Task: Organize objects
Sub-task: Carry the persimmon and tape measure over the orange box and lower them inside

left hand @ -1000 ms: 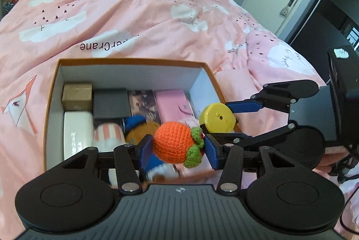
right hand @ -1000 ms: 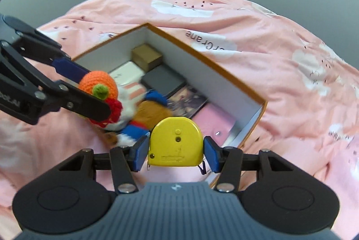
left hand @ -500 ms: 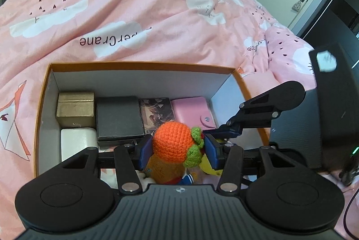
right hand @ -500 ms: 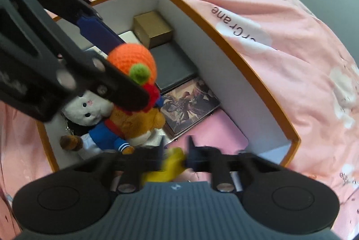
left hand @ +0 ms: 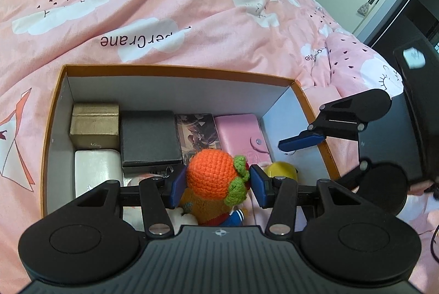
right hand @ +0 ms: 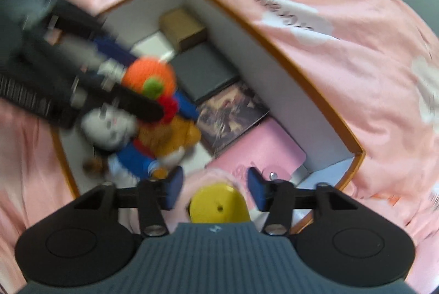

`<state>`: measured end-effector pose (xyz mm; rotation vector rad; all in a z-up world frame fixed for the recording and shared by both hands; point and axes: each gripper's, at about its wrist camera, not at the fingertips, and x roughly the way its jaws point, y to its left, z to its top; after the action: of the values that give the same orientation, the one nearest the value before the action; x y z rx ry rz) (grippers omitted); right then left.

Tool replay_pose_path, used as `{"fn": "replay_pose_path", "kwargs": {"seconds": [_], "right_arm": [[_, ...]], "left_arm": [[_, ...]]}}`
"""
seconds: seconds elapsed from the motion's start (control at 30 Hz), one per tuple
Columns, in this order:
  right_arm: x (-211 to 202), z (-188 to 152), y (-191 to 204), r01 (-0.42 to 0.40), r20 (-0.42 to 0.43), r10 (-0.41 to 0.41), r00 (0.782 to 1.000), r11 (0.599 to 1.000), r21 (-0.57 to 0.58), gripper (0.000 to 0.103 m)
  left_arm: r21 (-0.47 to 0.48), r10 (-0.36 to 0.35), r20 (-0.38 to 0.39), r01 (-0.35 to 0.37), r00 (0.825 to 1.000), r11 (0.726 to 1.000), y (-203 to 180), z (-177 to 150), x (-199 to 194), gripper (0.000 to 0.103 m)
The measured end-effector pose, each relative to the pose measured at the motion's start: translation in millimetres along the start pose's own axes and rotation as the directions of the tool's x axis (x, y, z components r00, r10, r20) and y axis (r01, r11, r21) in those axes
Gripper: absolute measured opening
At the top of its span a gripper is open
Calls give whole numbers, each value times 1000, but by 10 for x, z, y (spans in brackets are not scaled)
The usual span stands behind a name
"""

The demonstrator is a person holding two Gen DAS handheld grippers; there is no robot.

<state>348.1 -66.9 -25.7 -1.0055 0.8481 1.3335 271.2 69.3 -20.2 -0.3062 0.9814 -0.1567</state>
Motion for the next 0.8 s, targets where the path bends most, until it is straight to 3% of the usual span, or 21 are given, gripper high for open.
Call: {"fn": "replay_pose_path", "kwargs": {"seconds": [0.07,0.23,0.37,0.8], "right_arm": [[93,20,84,26,-60,-31,998,996,-86,66],[345,-17,126,25,-188,-67,980,976,-214,67],[443,-22,106,-4,-238,-54,970,971,-238,56],[180,167,226,24,-76,-53,996,941,-337,56]], "left_arm": [[2,1,-6,-1,1000,1000,-5,-16,6,56],[9,-6,-22,6,1000,1000,-31,-55,30,56],[17,-13,-31,13,999,1000,-55,-69,60,57],[3,-3,-13,3,1000,1000,-9,-8,20,56]]}}
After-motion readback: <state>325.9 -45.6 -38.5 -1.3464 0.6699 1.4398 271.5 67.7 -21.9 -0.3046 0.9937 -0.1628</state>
